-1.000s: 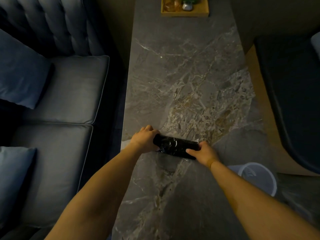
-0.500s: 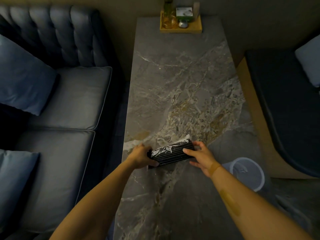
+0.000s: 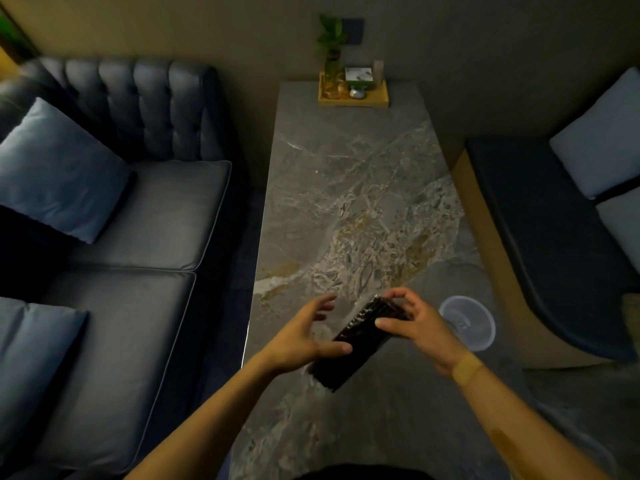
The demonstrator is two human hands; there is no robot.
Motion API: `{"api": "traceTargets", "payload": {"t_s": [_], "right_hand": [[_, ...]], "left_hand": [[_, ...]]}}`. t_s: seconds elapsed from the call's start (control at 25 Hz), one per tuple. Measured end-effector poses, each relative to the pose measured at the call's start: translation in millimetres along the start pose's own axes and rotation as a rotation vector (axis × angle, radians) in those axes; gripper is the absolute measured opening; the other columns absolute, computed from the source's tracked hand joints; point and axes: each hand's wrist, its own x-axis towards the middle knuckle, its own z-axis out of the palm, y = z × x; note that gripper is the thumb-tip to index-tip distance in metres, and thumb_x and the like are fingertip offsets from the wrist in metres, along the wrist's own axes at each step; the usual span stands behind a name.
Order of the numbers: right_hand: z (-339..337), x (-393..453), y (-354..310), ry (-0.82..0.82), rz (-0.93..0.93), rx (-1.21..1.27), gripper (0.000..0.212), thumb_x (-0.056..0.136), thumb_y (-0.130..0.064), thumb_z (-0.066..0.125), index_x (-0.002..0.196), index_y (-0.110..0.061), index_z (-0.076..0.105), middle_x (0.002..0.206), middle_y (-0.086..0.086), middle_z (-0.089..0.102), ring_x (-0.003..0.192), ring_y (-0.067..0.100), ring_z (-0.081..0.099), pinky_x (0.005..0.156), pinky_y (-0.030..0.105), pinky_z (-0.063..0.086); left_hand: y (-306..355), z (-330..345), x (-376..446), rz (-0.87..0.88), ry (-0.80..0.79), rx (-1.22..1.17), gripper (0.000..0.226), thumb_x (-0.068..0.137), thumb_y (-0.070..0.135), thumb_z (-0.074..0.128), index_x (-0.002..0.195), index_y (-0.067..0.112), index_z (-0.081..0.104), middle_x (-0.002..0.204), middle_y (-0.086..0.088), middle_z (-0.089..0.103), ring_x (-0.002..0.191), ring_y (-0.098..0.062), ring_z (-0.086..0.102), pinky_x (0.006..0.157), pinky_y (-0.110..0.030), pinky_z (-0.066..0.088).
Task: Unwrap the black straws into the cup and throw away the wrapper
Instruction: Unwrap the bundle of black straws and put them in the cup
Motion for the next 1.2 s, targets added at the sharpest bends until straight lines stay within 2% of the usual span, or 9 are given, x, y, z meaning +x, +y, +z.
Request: {"api": "traceTargets", "payload": {"t_s": [0.12, 0.2, 0.28, 0.44, 0.6, 0.76, 0.96, 1.08, 1.2], "right_hand": [[-4.7, -21.7, -4.9, -0.095, -0.037, -0.086, 0.039, 0.075, -0.004, 0.078, 0.107, -0.017, 0.06, 0.112, 0.009, 0.068, 0.102, 0.019, 0.068, 0.087, 0.034, 0.058], [-10.7, -35.7, -5.8, -0.132, -0.051, -0.045, 0.04, 0.074, -0.003, 0.078, 0.108, -0.017, 0.061, 0.112, 0.01, 0.069, 0.102, 0.018, 0.069, 0.082, 0.029, 0.058], [-14.8, -47.6, -3.6, -0.088, -0.067, -0.013, 0.045, 0.074, -0.003, 0.077, 0.113, -0.016, 0.059, 0.116, 0.009, 0.067, 0.105, 0.02, 0.067, 0.081, 0.028, 0.057], [-9.9, -78.5, 16.3, 0.32, -0.097, -0.099, 0.055, 0.071, -0.017, 0.083, 0.116, -0.021, 0.051, 0.117, 0.004, 0.056, 0.096, 0.023, 0.064, 0.084, 0.041, 0.056], [5.2, -112.7, 33.4, 0.184, -0.082, 0.145, 0.068, 0.063, -0.044, 0.08, 0.122, -0.034, 0.048, 0.121, -0.012, 0.059, 0.096, 0.013, 0.07, 0.082, 0.043, 0.06], [-13.5, -118.6, 37.9, 0.238, -0.09, 0.212, 0.067, 0.068, -0.049, 0.074, 0.127, -0.031, 0.048, 0.115, -0.004, 0.068, 0.102, 0.016, 0.069, 0.083, 0.04, 0.059], [-51.2, -119.0, 41.9, 0.193, -0.111, 0.191, 0.027, 0.084, -0.035, 0.069, 0.11, -0.037, 0.062, 0.101, -0.008, 0.076, 0.092, 0.01, 0.073, 0.069, 0.022, 0.058], [-69.3, -120.4, 41.9, 0.127, -0.086, 0.165, 0.026, 0.089, -0.029, 0.066, 0.114, -0.026, 0.064, 0.102, -0.003, 0.077, 0.095, 0.015, 0.073, 0.073, 0.025, 0.058], [-82.7, -126.0, 37.0, 0.034, -0.085, 0.136, 0.025, 0.09, -0.025, 0.064, 0.115, -0.024, 0.065, 0.107, -0.004, 0.076, 0.102, 0.013, 0.07, 0.077, 0.02, 0.057]], "left_hand": [[17.3, 30.9, -9.4, 0.034, -0.069, -0.162, 0.078, 0.072, 0.023, 0.084, 0.136, 0.037, 0.043, 0.132, 0.004, 0.053, 0.115, -0.011, 0.059, 0.09, -0.028, 0.053], [21.3, 56.5, -16.6, 0.048, -0.01, -0.256, 0.062, 0.072, 0.016, 0.082, 0.126, 0.028, 0.054, 0.121, -0.007, 0.065, 0.106, -0.022, 0.067, 0.09, -0.035, 0.057], [24.0, 81.5, -22.2, 0.068, 0.124, -0.28, 0.048, 0.072, 0.015, 0.079, 0.116, 0.024, 0.061, 0.109, -0.009, 0.071, 0.099, -0.025, 0.069, 0.086, -0.031, 0.057], [32.0, 128.2, -24.8, 0.086, 0.497, -0.085, 0.038, 0.073, 0.023, 0.077, 0.106, 0.033, 0.06, 0.098, 0.004, 0.07, 0.086, -0.012, 0.067, 0.072, -0.021, 0.055], [38.8, 170.3, -28.9, 0.26, 0.715, 0.192, 0.038, 0.078, 0.032, 0.07, 0.113, 0.036, 0.056, 0.103, 0.012, 0.062, 0.088, 0.001, 0.061, 0.07, -0.02, 0.052], [50.6, 205.5, -35.1, 0.348, 0.674, 0.313, 0.051, 0.074, 0.038, 0.071, 0.121, 0.032, 0.055, 0.109, 0.006, 0.058, 0.096, -0.009, 0.06, 0.077, -0.03, 0.053], [61.6, 229.7, -48.0, 0.416, 0.601, 0.675, 0.063, 0.076, 0.051, 0.064, 0.136, 0.04, 0.046, 0.116, 0.011, 0.054, 0.099, -0.013, 0.051, 0.079, -0.034, 0.044], [66.4, 220.1, -58.5, 0.507, 0.47, 0.587, 0.049, 0.085, 0.04, 0.062, 0.133, 0.037, 0.051, 0.116, 0.012, 0.057, 0.101, -0.01, 0.052, 0.084, -0.034, 0.048], [68.6, 198.0, -66.6, 0.634, 0.488, 0.577, 0.035, 0.087, 0.028, 0.065, 0.121, 0.034, 0.06, 0.112, 0.011, 0.057, 0.101, -0.008, 0.056, 0.081, -0.029, 0.049]]}}
